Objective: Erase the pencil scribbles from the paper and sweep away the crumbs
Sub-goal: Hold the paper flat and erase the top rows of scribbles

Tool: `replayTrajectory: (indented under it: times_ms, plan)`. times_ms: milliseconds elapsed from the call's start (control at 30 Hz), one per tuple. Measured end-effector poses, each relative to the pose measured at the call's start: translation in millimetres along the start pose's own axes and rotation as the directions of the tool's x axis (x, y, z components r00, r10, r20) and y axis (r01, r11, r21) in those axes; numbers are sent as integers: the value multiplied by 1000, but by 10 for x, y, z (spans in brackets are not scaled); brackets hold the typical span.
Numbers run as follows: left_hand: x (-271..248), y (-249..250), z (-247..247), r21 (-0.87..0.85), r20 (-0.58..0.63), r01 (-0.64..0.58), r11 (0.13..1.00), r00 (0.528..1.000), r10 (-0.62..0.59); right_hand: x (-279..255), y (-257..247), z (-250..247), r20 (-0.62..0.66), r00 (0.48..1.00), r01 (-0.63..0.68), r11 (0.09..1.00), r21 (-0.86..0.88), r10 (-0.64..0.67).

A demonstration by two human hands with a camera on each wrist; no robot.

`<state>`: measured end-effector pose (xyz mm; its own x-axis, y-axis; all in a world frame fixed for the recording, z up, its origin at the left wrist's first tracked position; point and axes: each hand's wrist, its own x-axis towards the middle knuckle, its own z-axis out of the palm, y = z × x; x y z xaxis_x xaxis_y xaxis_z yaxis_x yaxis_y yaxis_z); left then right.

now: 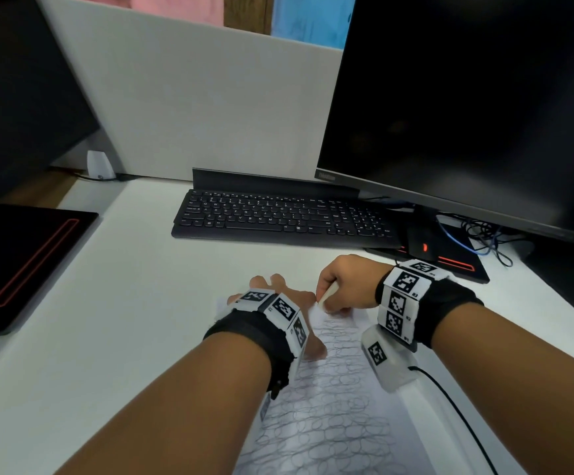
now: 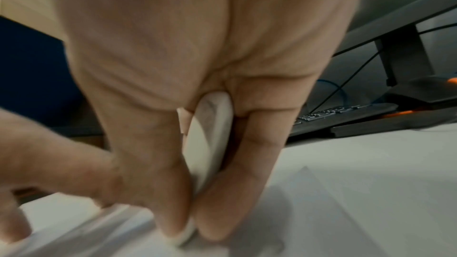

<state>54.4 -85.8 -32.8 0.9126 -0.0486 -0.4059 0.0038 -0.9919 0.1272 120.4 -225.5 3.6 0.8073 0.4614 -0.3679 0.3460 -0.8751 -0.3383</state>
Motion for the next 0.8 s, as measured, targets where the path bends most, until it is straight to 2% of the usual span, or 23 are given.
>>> replayTrajectory:
  times_ms: [133, 267, 367, 500, 633, 733, 800]
  plan:
    - [13, -12, 24, 6, -25, -3, 1000, 1000, 3, -6, 40, -5, -35, 999, -4, 998, 69, 6]
    - [48, -31, 21, 12, -5, -7, 1000, 1000, 7, -33, 31, -5, 79, 997, 0, 998, 58, -4]
    - [66, -34, 45, 15, -20, -12, 1000, 1000, 12, 1, 62, -38, -19, 1000, -13, 998, 67, 15]
    - [86, -55, 51, 15, -12, -10, 1000, 1000, 10, -23, -7, -9, 157, 988, -16, 997, 76, 4]
    - [104, -62, 82, 14, -28, -11, 1000, 1000, 12, 5, 56, -40, -8, 1000, -24, 997, 71, 25]
    - [131, -65, 106, 29, -36, -16, 999, 999, 17, -14, 13, -24, 83, 997, -11, 999, 53, 6]
    - [152, -62, 135, 35, -44, -11, 999, 999, 13, -13, 20, -53, 66, 998, -15, 999, 45, 12]
